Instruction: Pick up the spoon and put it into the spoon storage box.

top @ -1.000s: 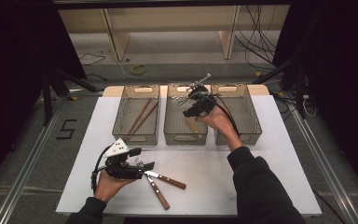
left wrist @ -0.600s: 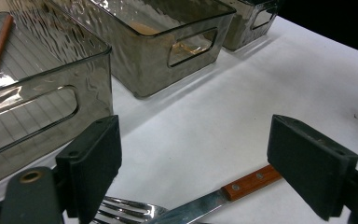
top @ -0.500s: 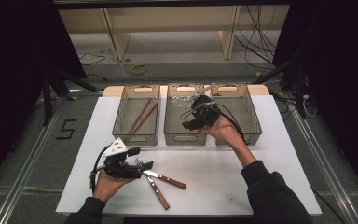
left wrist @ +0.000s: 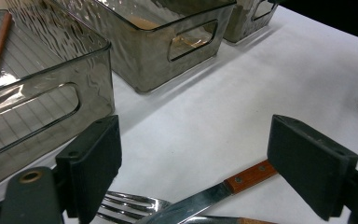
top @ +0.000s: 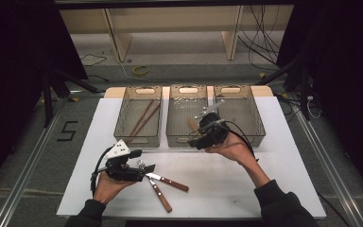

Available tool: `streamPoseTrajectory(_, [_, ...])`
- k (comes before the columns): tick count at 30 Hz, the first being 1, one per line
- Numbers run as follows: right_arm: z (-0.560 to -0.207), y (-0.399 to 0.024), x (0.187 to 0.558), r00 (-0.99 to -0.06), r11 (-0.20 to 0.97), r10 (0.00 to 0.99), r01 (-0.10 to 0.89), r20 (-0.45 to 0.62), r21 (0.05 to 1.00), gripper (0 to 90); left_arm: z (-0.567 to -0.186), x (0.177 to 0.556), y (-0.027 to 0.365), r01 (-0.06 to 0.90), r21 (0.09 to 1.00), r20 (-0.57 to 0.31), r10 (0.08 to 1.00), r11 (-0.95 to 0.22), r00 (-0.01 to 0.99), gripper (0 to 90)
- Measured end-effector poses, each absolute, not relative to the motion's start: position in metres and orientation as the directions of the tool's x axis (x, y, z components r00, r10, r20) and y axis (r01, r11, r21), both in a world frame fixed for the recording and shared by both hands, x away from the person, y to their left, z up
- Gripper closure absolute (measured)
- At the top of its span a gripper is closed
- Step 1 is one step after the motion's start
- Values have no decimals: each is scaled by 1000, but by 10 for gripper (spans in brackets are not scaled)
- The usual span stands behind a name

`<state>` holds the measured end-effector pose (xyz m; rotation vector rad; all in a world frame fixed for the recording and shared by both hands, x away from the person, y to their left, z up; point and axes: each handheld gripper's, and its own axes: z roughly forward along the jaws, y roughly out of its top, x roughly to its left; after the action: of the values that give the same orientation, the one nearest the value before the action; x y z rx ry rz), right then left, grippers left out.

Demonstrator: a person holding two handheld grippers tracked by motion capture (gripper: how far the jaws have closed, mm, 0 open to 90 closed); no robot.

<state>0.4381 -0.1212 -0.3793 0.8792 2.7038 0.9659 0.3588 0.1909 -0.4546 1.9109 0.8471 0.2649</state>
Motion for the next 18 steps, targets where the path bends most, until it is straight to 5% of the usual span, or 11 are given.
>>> streamPoseTrajectory(18, [-389,-118,406,-837,634,539,477,95,608,324,-455,357,193,446,860,-182,666,-249,724,169])
